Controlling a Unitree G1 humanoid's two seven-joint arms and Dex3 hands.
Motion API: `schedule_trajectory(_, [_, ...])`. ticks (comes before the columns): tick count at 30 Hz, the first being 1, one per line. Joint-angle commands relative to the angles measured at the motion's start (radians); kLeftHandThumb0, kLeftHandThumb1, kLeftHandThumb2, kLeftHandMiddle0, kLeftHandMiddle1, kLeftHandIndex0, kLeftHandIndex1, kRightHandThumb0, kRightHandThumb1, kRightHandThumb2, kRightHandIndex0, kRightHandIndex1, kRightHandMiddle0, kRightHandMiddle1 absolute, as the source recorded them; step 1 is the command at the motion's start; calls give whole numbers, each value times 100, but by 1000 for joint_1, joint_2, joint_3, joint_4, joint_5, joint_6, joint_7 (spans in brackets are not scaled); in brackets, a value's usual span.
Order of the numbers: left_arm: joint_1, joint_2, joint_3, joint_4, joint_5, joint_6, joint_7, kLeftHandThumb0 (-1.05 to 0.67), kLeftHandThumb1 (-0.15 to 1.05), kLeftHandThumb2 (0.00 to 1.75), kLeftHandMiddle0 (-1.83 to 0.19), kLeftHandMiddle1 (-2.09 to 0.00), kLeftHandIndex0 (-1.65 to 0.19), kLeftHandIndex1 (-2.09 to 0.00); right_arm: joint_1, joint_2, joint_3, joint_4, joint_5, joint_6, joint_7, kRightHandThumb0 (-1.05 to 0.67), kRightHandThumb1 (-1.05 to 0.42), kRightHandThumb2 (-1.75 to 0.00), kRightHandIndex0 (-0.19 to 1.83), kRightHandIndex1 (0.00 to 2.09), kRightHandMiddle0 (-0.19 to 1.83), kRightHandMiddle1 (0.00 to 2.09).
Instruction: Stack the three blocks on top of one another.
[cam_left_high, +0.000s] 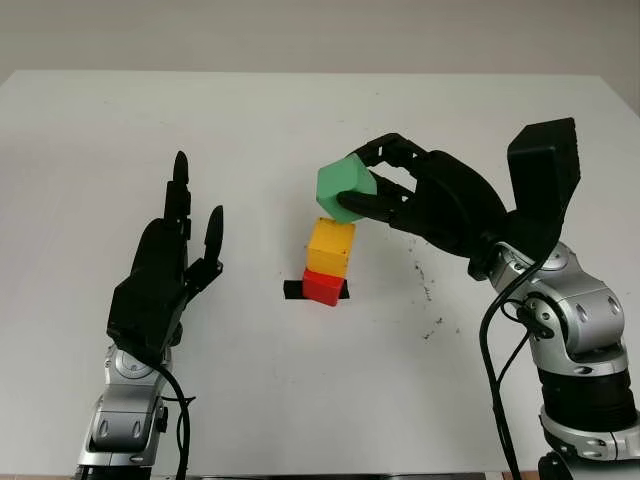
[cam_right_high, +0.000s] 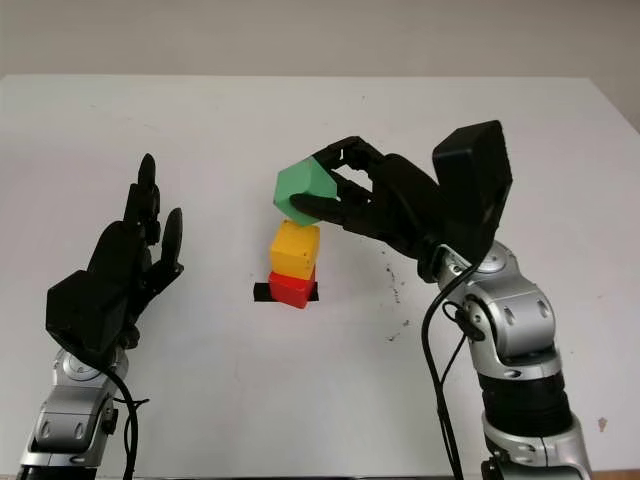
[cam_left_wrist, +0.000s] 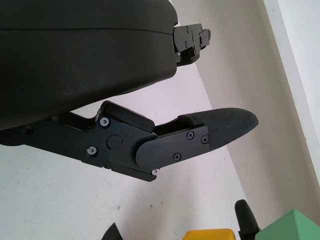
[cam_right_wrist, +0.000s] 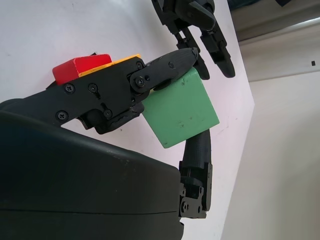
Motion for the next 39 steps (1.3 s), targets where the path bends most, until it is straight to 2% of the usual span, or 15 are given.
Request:
schedule_trajectory(1, [-2, 6, 3, -10, -3, -1, -3, -81, 105, 69, 17, -5, 17, -5, 6, 11, 5, 8, -8, -13, 1, -41, -103, -5, 15, 4, 17, 178])
schedule_trajectory(12, [0, 5, 1, -18, -8, 12, -10, -80, 105, 68, 17, -5, 17, -5, 9, 15, 24, 56, -54, -92, 42, -45, -100, -5, 19, 7, 21, 171])
schedule_trajectory(29, [-2, 6, -4, -2, 6, 15, -4, -82, 105, 67, 16, -6, 16, -6, 49, 42, -15, -28, 35, -20, 67, -49, -101, -5, 22, 7, 23, 170])
schedule_trajectory(39, [4, 5, -3, 0, 2, 5, -9, -81, 105, 67, 16, -5, 16, -6, 84, 38, 5, -45, 19, -46, 63, -45, -102, -6, 22, 6, 20, 171])
